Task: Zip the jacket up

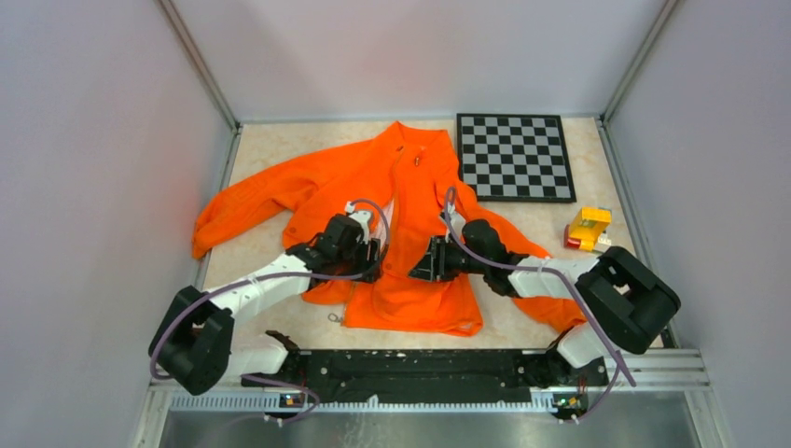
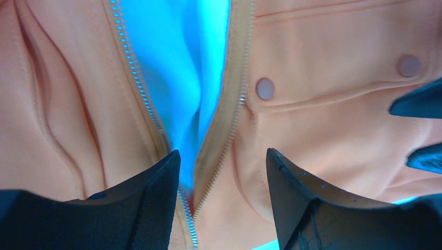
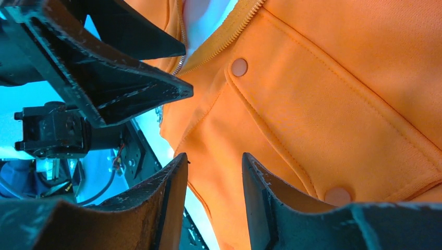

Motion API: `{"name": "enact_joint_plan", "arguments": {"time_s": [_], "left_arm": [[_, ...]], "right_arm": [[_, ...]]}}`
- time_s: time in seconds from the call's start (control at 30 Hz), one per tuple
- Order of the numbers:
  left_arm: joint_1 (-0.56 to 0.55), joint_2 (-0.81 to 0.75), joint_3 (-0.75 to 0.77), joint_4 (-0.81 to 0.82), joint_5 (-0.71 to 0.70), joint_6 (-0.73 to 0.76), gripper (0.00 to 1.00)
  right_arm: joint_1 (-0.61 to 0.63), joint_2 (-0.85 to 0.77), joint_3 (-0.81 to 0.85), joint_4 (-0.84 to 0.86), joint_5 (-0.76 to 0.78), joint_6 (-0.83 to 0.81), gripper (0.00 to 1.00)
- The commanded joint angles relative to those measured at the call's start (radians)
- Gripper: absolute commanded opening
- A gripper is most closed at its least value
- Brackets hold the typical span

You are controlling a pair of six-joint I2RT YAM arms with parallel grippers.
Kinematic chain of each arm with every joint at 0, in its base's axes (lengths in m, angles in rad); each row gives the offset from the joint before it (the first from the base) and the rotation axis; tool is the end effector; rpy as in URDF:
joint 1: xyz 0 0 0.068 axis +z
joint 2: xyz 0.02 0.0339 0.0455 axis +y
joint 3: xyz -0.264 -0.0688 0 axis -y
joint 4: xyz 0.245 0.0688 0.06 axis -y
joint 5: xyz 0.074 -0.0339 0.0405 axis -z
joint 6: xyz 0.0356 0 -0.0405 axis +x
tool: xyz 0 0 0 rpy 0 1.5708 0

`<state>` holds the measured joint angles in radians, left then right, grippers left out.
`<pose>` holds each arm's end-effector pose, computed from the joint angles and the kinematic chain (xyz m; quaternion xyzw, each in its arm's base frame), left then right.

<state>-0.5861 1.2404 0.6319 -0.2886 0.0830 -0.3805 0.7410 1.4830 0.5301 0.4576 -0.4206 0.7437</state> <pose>0.1966 -0.1341 0.1868 0.1104 0.9366 -0.1881 0.2742 0.1978 0.2007 0.1609 -0.1058 0.8401 0.4707 0.2479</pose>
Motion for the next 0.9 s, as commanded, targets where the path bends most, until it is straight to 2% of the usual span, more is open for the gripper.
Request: {"name": "enact_joint_plan", "arguments": {"time_s": [0.0,0.07,0.2,0.27,0.4,0.63,0.7,0.87], "left_arm": [[-0.023,0.043,0.042,-0.002,-0.122,0.051,0.61],[-0.034,0.065,0.047,-0.001,-0.126,0.049,0.57],[-0.058,0.095,0.052,-0.001,-0.133,0.05,0.61],[-0.06,0.106,0.054,-0.003,-0.14,0.054,0.59],[-0.06,0.093,0.075,-0.018,-0.114,0.044,0.36],[-0.058,-0.005,0.129,0.0,0.102,-0.017,0.05],[-0.059,-0.023,0.146,0.015,0.143,-0.034,0.0],[-0.054,-0.035,0.184,0.061,0.174,-0.072,0.0]], "right_arm": [[-0.006,-0.021,-0.006,0.041,-0.011,-0.006,0.42],[-0.006,-0.008,-0.009,0.057,-0.018,0.003,0.41],[-0.006,0.022,0.0,0.072,-0.041,0.015,0.4],[-0.006,0.03,0.008,0.074,-0.053,0.014,0.39],[-0.006,0.018,0.008,0.074,-0.062,0.0,0.39],[0.004,-0.006,-0.034,0.163,-0.109,-0.002,0.39],[0.029,-0.003,-0.043,0.196,-0.104,0.007,0.41],[0.097,0.047,-0.038,0.293,-0.086,0.051,0.43]]}}
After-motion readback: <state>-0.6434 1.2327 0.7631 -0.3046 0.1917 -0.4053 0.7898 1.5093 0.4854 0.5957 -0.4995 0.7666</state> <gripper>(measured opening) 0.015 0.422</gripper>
